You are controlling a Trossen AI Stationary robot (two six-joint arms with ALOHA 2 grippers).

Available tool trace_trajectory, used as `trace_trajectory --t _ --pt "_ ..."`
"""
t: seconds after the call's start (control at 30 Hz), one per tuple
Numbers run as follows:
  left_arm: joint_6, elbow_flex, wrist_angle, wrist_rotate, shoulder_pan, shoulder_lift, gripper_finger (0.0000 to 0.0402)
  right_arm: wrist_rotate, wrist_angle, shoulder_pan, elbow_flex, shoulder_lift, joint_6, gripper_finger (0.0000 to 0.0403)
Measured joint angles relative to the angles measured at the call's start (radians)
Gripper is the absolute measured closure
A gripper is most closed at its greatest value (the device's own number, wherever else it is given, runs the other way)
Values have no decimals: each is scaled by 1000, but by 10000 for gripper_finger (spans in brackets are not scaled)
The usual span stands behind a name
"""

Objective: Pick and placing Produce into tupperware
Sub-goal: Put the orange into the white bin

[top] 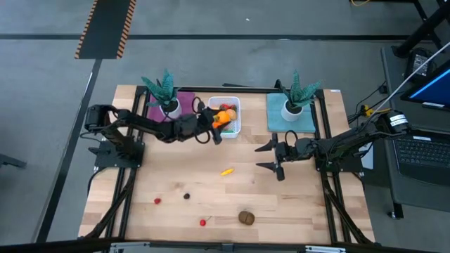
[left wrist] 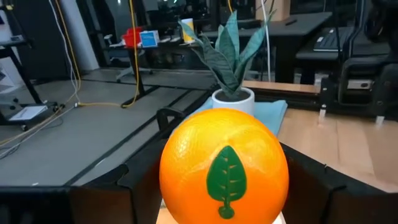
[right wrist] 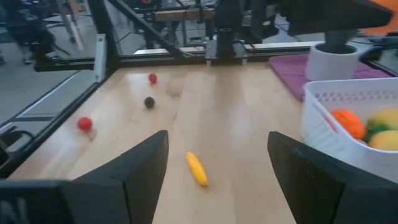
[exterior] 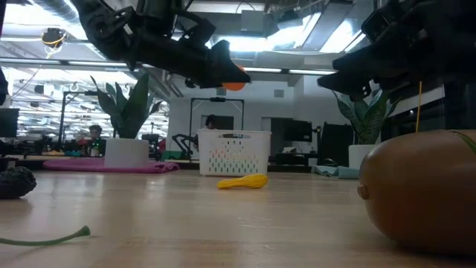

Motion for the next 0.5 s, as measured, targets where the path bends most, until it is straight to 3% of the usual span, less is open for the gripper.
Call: trace_trajectory --t 0.5 --pt "-1 0 10 32 43 0 158 26 -2 0 0 0 -16 128"
